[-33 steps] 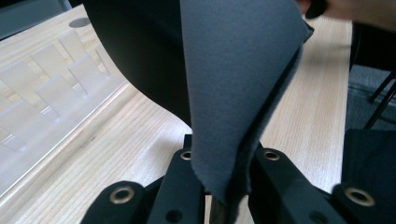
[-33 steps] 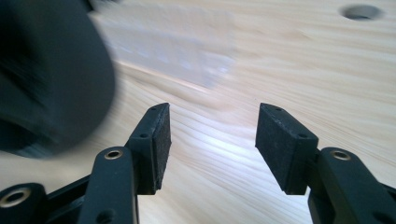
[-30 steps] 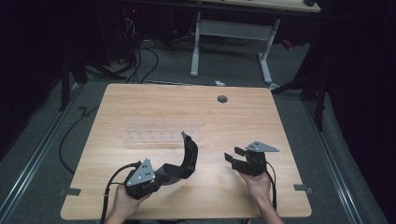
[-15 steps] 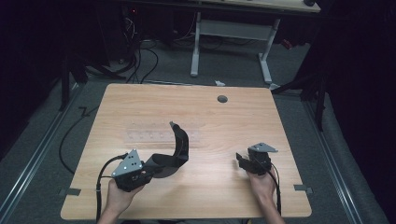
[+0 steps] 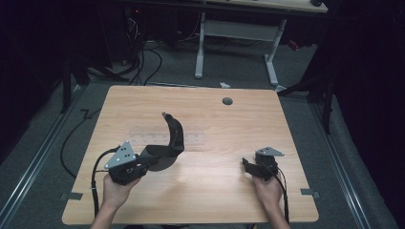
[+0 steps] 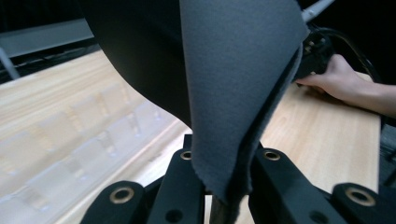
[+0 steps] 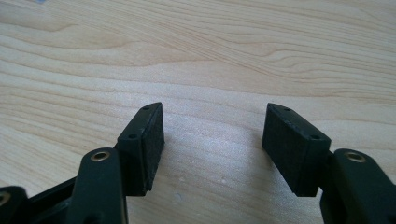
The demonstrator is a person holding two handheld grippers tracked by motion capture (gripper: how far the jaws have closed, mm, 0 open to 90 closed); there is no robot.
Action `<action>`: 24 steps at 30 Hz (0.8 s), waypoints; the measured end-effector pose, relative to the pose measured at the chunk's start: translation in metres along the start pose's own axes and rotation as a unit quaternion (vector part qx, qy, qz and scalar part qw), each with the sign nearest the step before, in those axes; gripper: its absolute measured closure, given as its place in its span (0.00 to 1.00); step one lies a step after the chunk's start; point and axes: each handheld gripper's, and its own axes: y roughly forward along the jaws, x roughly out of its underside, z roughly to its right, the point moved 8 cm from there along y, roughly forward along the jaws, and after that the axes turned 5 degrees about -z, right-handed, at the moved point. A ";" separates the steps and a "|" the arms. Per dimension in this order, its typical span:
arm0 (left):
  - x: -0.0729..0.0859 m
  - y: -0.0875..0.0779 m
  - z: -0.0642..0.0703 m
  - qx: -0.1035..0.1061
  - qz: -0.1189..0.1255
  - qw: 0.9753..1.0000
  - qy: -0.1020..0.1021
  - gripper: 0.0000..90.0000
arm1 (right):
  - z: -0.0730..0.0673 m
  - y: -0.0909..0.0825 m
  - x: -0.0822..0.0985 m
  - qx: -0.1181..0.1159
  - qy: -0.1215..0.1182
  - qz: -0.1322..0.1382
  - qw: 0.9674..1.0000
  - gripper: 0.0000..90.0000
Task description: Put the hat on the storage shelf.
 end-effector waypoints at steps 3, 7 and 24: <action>-0.009 -0.002 -0.005 -0.006 0.008 1.000 0.002 0.96 | 0.000 0.000 0.000 0.001 0.000 0.000 1.000 0.43; -0.018 -0.003 -0.011 -0.015 0.015 1.000 0.011 0.96 | 0.000 0.000 0.000 0.001 0.001 0.000 1.000 0.43; -0.051 -0.004 -0.046 -0.064 0.060 0.996 0.019 0.96 | 0.000 0.000 0.000 0.001 0.000 0.000 1.000 0.43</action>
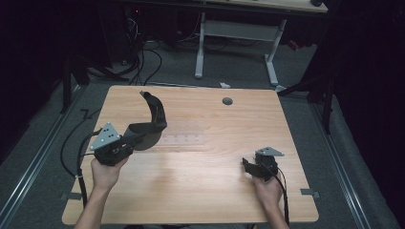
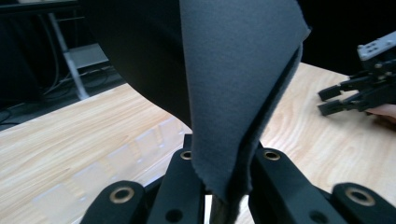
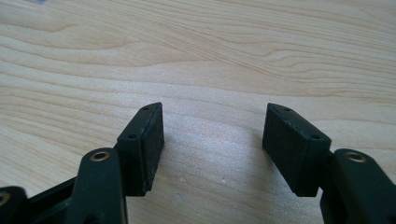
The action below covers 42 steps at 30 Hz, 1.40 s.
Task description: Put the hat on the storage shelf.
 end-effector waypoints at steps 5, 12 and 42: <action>-0.005 0.001 -0.012 -0.015 0.012 1.000 -0.001 0.96 | 0.000 0.000 0.000 -0.001 0.000 0.000 1.000 0.43; -0.014 0.003 -0.031 -0.040 0.031 0.999 -0.006 0.96 | 0.000 0.000 0.000 -0.001 -0.001 -0.001 1.000 0.42; -0.013 0.017 -0.096 -0.132 0.033 0.991 0.004 0.95 | -0.001 0.000 0.000 -0.003 -0.005 -0.001 1.000 0.41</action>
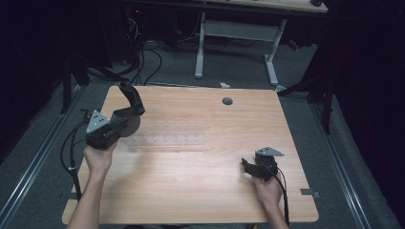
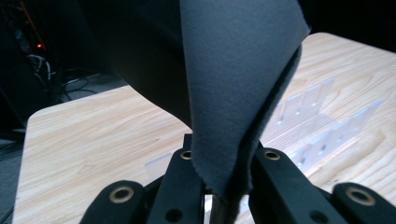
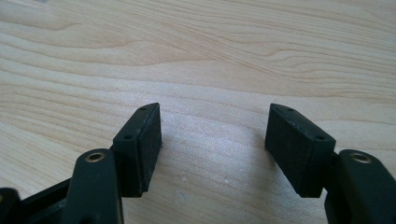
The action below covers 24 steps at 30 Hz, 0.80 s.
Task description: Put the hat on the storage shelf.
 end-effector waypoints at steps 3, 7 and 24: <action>0.001 0.002 -0.003 -0.006 0.002 1.000 0.001 0.95 | 0.000 0.000 0.000 0.000 0.000 0.000 1.000 0.41; 0.000 0.002 -0.006 -0.011 0.003 1.000 -0.004 0.95 | 0.000 0.000 0.000 0.000 0.000 0.000 1.000 0.41; 0.002 0.002 -0.010 -0.041 0.001 0.999 -0.016 0.95 | 0.000 0.000 0.000 -0.001 0.000 0.000 1.000 0.40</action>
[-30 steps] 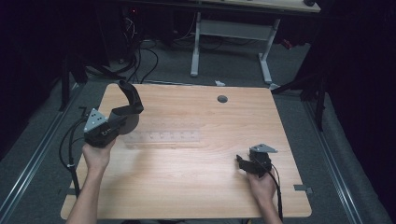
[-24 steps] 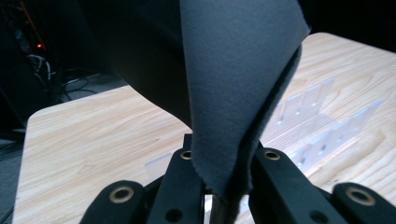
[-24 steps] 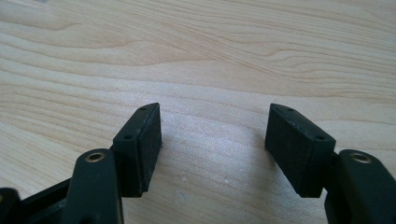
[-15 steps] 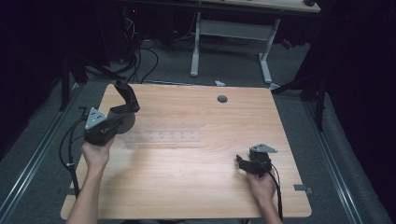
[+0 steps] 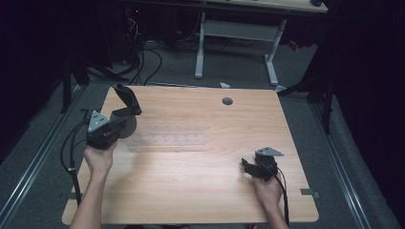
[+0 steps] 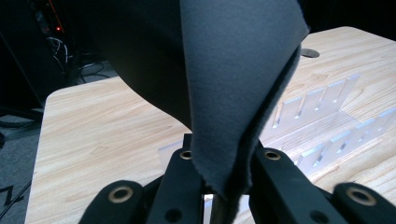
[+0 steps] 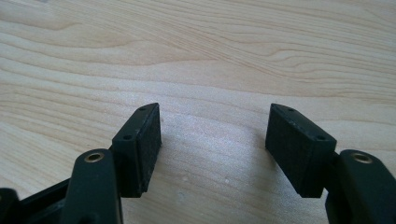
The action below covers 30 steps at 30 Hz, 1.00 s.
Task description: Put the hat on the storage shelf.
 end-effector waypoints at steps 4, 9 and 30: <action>0.000 -0.002 -0.002 -0.007 0.003 1.000 -0.001 0.95 | 0.000 0.000 0.000 0.000 0.000 0.000 1.000 0.40; 0.000 -0.003 -0.001 -0.008 0.002 1.000 0.000 0.95 | 0.000 0.000 0.000 0.000 0.000 0.000 1.000 0.40; 0.001 0.002 0.003 -0.024 -0.012 1.000 -0.004 0.95 | -0.001 0.000 0.000 -0.002 -0.003 0.000 1.000 0.40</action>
